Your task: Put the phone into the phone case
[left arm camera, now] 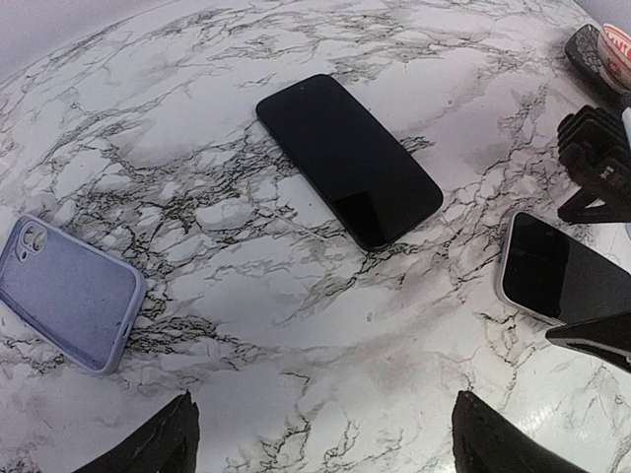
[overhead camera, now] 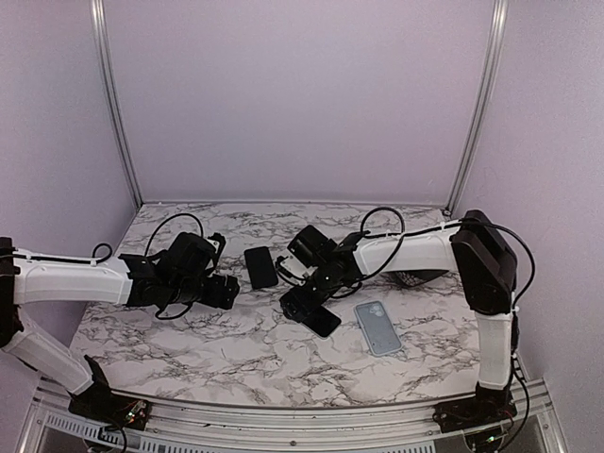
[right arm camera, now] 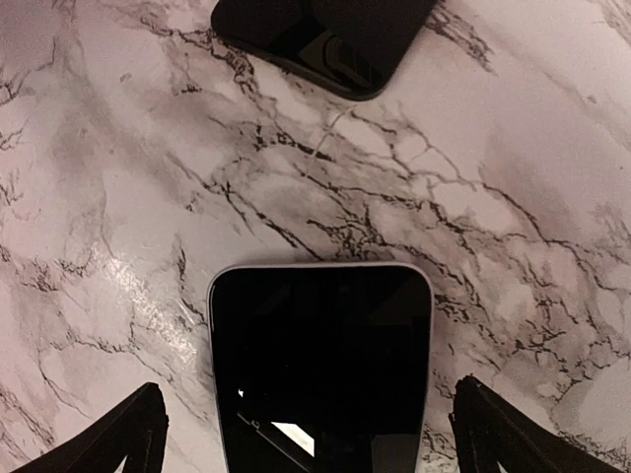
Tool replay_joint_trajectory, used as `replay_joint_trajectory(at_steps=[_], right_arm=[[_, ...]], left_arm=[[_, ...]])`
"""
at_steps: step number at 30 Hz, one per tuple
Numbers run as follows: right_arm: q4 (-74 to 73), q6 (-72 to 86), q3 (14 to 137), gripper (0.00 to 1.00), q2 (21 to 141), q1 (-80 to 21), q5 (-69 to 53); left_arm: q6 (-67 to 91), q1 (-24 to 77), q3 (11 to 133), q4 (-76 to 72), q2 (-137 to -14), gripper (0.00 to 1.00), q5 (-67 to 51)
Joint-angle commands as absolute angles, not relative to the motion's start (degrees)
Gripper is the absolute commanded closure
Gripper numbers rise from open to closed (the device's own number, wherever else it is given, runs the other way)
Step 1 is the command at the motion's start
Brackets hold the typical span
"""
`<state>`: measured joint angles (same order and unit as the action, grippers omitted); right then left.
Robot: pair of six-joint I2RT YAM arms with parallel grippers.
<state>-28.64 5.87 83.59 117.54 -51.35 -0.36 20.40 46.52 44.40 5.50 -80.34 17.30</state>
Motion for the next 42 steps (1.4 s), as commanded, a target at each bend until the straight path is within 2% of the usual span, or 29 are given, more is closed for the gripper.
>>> replay_joint_trajectory(at_steps=[1, 9, 16, 21, 26, 28, 31, 37, 42], right_arm=[[-37.94, 3.67, 89.16, 0.01, 121.52, -52.31, 1.19], [-49.61, 5.91, 95.60, 0.02, 125.69, -52.91, 3.37], [-53.53, 5.62, 98.43, 0.18, 127.53, -52.97, -2.23], [-56.12, 6.51, 98.94, 0.13, 127.62, -53.16, 2.00], [-56.73, 5.75, 98.96, 0.13, 128.20, -53.87, 2.58], [-56.00, 5.37, 99.12, 0.20, 128.63, -53.95, 2.02], [-55.94, 5.34, 100.01, 0.42, 129.77, -53.92, 1.88], [-54.43, 6.29, 99.82, 0.48, 126.97, -53.92, 0.83], [-48.53, 8.57, 96.45, 0.55, 118.65, -53.96, 0.62]], left_arm=[[20.74, 46.64, 43.75, 7.24, -80.15, 0.10, 18.12], [20.74, 46.67, 44.02, 7.16, -81.93, 0.10, 17.32], [20.70, 46.61, 43.96, 7.21, -82.04, 0.10, 17.24], [20.63, 46.60, 43.95, 7.16, -82.57, 0.10, 16.92], [20.65, 46.63, 44.12, 7.12, -83.14, 0.10, 16.89], [20.68, 46.66, 44.12, 7.12, -83.37, 0.10, 16.88], [20.74, 46.62, 44.03, 7.12, -83.66, 0.10, 16.63], [20.79, 46.60, 43.45, 7.13, -83.24, 0.10, 16.60], [20.66, 46.67, 43.48, 7.05, -83.22, 0.10, 16.96]])
